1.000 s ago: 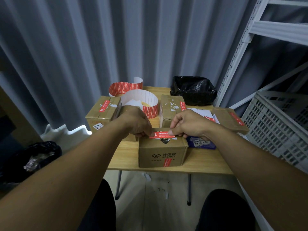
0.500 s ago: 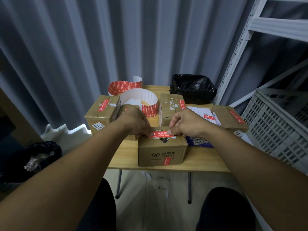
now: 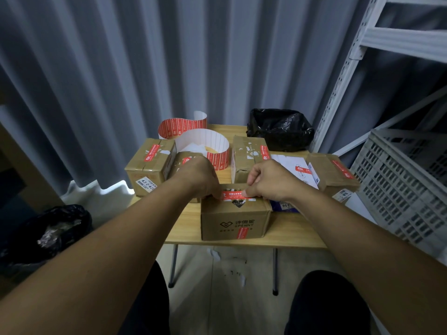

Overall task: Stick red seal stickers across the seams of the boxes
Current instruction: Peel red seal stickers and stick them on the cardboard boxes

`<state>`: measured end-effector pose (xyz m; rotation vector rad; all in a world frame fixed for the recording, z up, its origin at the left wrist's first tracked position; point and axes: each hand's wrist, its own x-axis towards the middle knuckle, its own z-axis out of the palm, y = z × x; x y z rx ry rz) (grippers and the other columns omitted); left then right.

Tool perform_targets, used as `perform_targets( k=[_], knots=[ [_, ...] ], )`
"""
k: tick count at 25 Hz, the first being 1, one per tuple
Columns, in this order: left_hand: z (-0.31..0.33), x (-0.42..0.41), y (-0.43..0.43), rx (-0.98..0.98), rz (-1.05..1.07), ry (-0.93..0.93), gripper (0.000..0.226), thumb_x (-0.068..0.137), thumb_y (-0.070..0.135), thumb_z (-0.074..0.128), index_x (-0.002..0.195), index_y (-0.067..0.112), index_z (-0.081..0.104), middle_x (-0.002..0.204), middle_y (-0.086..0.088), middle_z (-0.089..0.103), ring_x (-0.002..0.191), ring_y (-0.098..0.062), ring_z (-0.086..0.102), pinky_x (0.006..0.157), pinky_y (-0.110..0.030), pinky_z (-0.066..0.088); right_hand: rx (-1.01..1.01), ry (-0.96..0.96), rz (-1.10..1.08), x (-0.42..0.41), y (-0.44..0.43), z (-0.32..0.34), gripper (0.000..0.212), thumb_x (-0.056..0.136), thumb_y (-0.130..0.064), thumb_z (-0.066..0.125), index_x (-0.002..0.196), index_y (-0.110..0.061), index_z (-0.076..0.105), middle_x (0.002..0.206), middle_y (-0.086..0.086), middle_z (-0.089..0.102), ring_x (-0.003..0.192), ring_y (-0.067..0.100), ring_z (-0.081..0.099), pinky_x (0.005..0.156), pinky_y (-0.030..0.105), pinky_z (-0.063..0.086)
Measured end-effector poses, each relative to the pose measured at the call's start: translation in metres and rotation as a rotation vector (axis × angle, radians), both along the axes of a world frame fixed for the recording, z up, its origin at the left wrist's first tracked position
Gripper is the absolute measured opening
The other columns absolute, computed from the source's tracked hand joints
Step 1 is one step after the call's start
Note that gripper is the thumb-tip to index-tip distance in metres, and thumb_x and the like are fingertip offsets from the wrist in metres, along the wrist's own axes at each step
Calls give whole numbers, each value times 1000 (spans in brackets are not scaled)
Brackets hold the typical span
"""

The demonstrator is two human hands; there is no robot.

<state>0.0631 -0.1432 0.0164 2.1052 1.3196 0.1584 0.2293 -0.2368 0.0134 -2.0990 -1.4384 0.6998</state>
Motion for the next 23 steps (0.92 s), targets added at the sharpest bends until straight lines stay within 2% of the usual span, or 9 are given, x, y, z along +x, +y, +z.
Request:
perform_targets(
  k=[2,4,5,6,9,12,15,19,23],
  knots=[
    [-1,0,0,-2,3,-9,20,76,17,87,92,11,76,90,-3,70,84,-17,67,79,-32,59,-5,22,-43,2,-1,1,27,77,-13,85,93,-18,63,91,3,66,82,18,65,73,36,57],
    [-1,-1,-1,-6,10,-18,21,75,16,87,92,11,76,90,-4,70,85,-18,66,78,-31,58,28,179,-89,1,-5,3,25,84,-11,79,98,-16,59,88,6,66,75,16,64,67,32,54],
    [-2,-1,0,-7,13,-22,21,75,16,87,92,11,76,90,-4,70,85,-18,66,77,-31,58,38,213,-108,-3,-7,3,23,86,-17,78,99,-14,59,88,7,66,75,16,63,67,33,52],
    [-2,-1,0,-8,15,-24,21,75,16,87,93,11,76,90,-4,70,85,-18,66,76,-31,58,29,180,-123,-7,-9,2,29,86,-28,78,102,-14,59,93,8,66,81,18,63,70,36,52],
    [-2,-1,0,-17,25,-30,22,74,17,88,91,10,76,89,-5,70,84,-18,66,76,-32,59,-44,-120,-153,-21,-8,-13,72,76,-62,75,128,-19,50,128,4,54,112,25,58,85,39,49],
    [-3,-1,0,-23,34,-47,23,73,17,88,91,9,76,89,-6,71,84,-19,67,76,-32,59,7,-208,-221,-29,-10,-30,91,72,-72,71,143,-24,38,146,5,40,129,29,49,96,44,48],
    [-4,-1,0,-31,41,-56,24,73,16,88,92,9,75,92,-6,71,86,-20,67,81,-36,60,123,-111,-290,-31,-16,-38,75,82,-58,72,142,-24,41,144,6,36,131,29,46,97,42,48],
    [-4,-2,-1,-47,43,-60,26,73,16,88,95,8,75,93,-6,71,87,-20,68,83,-37,60,207,110,-365,-25,-19,-46,47,91,-37,71,131,-23,50,135,4,41,121,25,53,92,38,52],
    [-3,-1,-1,-53,52,-57,28,72,17,89,95,9,75,93,-7,71,87,-21,68,85,-38,60,193,315,-403,-16,-18,-50,26,95,-29,66,117,-28,51,128,6,52,108,24,61,89,45,57]
  ],
)
